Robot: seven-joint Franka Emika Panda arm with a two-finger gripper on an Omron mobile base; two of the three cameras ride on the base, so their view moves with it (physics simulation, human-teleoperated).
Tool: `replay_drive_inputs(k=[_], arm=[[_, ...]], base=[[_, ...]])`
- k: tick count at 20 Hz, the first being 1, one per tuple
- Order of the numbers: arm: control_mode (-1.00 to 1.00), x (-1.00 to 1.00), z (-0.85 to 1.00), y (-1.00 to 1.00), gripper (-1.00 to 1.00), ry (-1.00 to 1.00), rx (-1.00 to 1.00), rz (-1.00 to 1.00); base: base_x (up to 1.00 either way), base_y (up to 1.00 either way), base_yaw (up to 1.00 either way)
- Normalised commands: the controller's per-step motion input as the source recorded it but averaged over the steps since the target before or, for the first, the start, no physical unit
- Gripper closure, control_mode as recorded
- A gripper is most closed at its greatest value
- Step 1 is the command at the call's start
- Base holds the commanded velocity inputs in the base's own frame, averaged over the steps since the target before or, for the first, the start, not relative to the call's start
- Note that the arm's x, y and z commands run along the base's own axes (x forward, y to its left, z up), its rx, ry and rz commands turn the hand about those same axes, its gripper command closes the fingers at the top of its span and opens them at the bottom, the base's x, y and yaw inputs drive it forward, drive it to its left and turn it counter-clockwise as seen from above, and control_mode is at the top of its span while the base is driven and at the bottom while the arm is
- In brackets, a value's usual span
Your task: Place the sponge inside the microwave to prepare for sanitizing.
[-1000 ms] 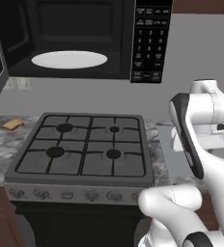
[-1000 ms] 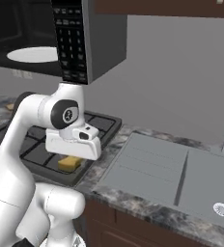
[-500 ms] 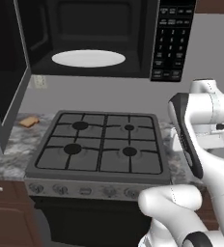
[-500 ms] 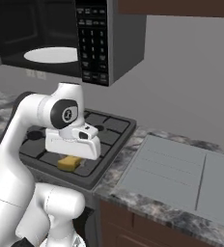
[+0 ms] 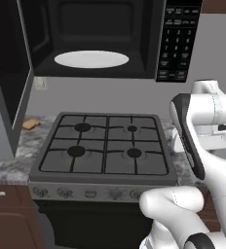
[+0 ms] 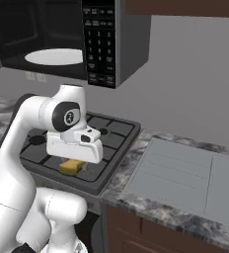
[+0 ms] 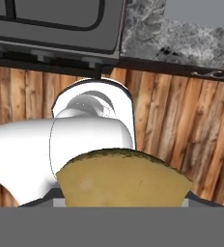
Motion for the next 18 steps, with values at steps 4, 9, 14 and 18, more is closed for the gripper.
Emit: replay_drive_inputs(k=[4,9,14,18], arm=[[1.0,0.0,0.0,0.0,1.0,0.0,0.0,0.0],[1.0,0.0,0.0,0.0,1.0,0.0,0.0,0.0],[1.0,0.0,0.0,0.0,1.0,0.0,0.0,0.0],[1.0,0.0,0.0,0.0,1.0,0.0,0.0,0.0]], base=[[0.23,0.45,-0.02],[0.07,0.77,0.0],[0.05,0.96,0.0],[0.06,0.71,0.0]])
